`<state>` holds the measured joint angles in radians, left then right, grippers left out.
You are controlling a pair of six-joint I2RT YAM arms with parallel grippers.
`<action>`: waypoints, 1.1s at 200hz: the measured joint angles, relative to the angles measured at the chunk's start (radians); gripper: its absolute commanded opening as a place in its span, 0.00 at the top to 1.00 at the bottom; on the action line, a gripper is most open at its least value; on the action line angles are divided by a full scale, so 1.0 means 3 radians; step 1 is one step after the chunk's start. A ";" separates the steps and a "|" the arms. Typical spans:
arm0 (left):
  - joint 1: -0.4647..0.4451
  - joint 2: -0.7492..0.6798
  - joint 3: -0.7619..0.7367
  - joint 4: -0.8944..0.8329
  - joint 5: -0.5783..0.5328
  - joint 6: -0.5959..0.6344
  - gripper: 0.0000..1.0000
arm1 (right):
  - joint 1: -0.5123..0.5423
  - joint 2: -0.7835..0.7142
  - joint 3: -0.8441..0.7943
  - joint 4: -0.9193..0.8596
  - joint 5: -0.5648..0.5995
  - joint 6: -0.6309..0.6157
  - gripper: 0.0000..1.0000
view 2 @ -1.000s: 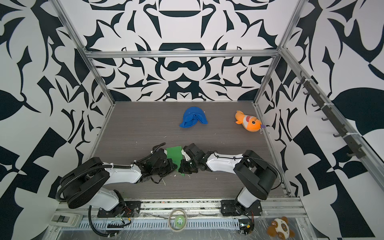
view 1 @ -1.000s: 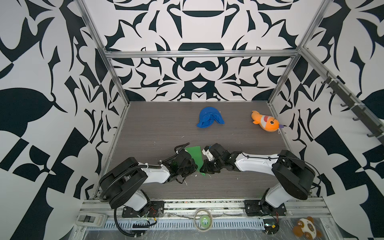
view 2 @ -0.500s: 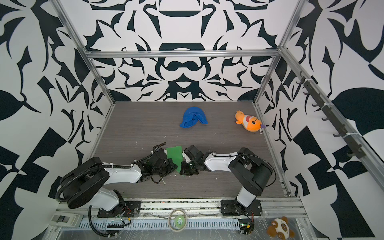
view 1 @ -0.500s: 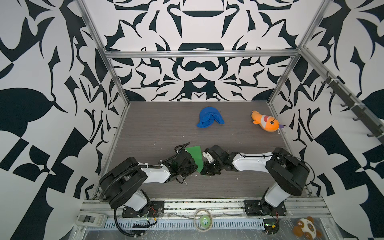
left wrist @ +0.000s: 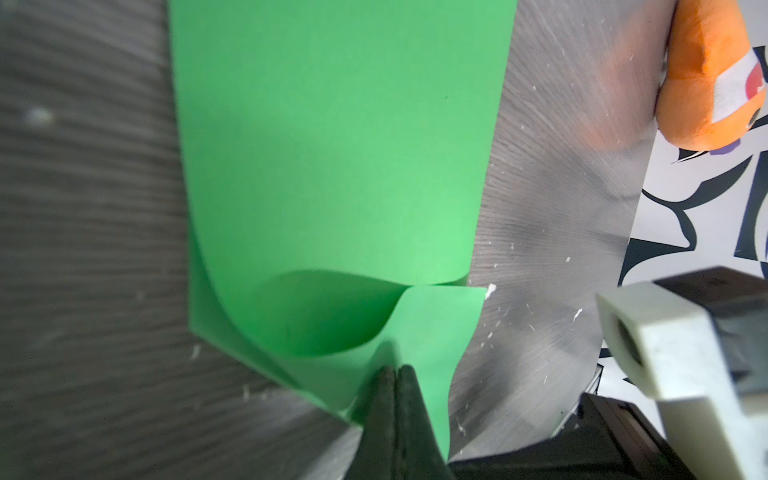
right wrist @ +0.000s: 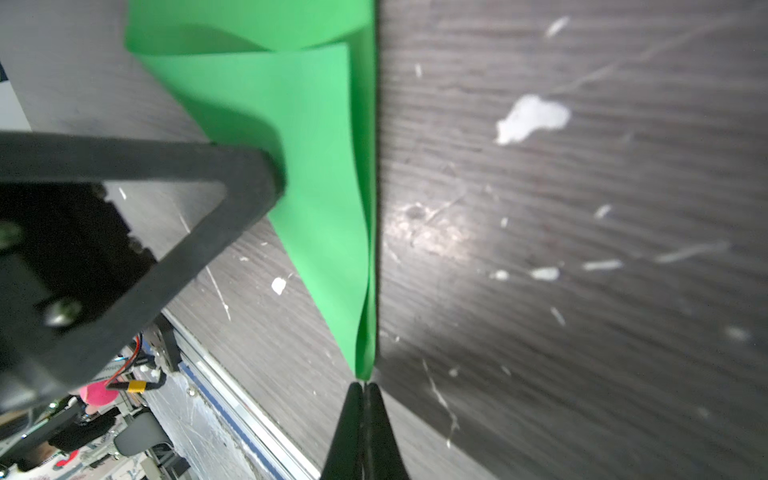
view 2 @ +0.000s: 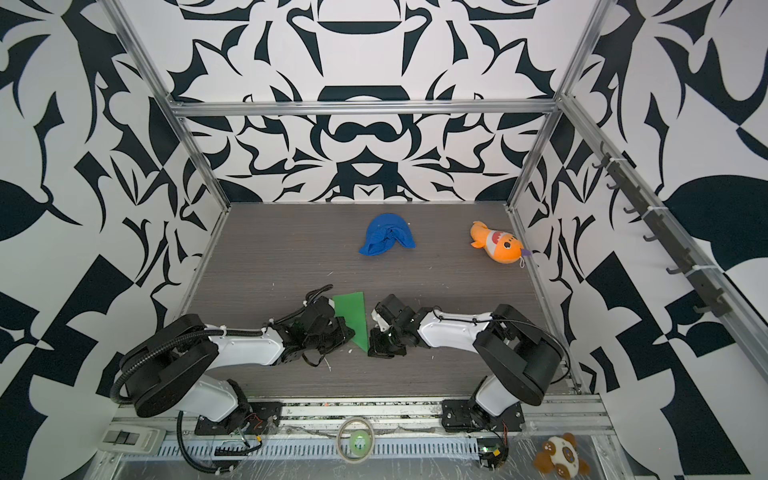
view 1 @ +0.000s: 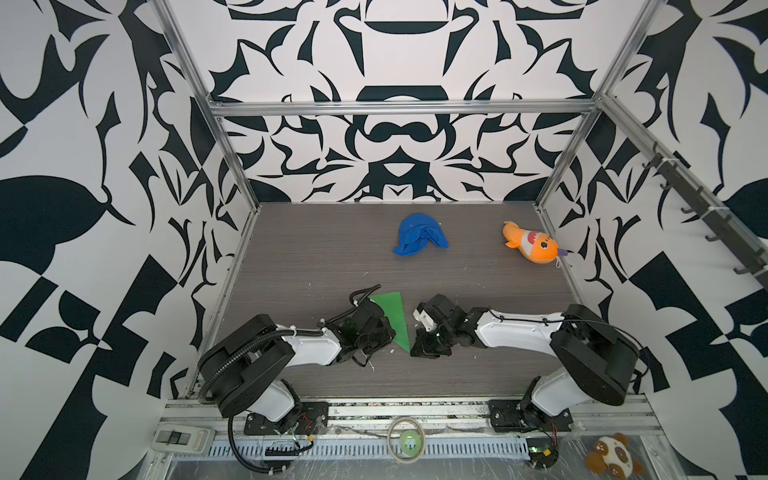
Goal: Fold a paper plane with a square sheet of paper (pick it up from the middle)
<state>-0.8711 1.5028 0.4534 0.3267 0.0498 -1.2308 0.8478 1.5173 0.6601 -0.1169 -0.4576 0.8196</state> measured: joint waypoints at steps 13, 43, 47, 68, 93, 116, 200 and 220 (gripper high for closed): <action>0.0000 0.0000 0.0011 -0.0022 0.0000 0.0001 1.00 | 0.0015 -0.0060 0.0070 -0.0034 0.0003 -0.0053 0.94; 0.0000 0.0001 0.0028 -0.0053 0.0000 0.0003 1.00 | 0.0019 0.0057 0.0340 -0.0001 0.0005 -0.0137 0.95; 0.0000 0.0001 0.0029 -0.0056 0.0000 0.0003 1.00 | 0.0019 0.0086 0.0364 0.0010 0.0008 -0.0144 0.95; 0.0000 0.0003 0.0034 -0.0065 0.0000 0.0003 1.00 | 0.0019 0.0291 0.0454 0.0047 0.0033 -0.0164 0.95; 0.0000 0.0004 0.0053 -0.0099 0.0000 0.0003 1.00 | 0.0019 0.0465 0.0464 0.0039 0.0065 -0.0179 0.96; 0.0000 0.0006 0.0066 -0.0122 0.0000 0.0001 1.00 | 0.0019 0.0515 0.0464 0.0033 0.0094 -0.0192 0.96; -0.0001 0.0009 0.0079 -0.0149 -0.0004 0.0001 1.00 | 0.0017 0.0136 0.0025 -0.0006 0.0193 -0.0210 0.97; -0.0001 0.0009 0.0079 -0.0150 -0.0005 0.0001 1.00 | 0.0017 -0.0036 -0.0064 -0.0177 0.0248 -0.0225 0.97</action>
<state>-0.8715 1.5055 0.4770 0.2817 0.0483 -1.2304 0.8528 1.5066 0.6411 -0.1699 -0.3832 0.7521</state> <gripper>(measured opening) 0.042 0.048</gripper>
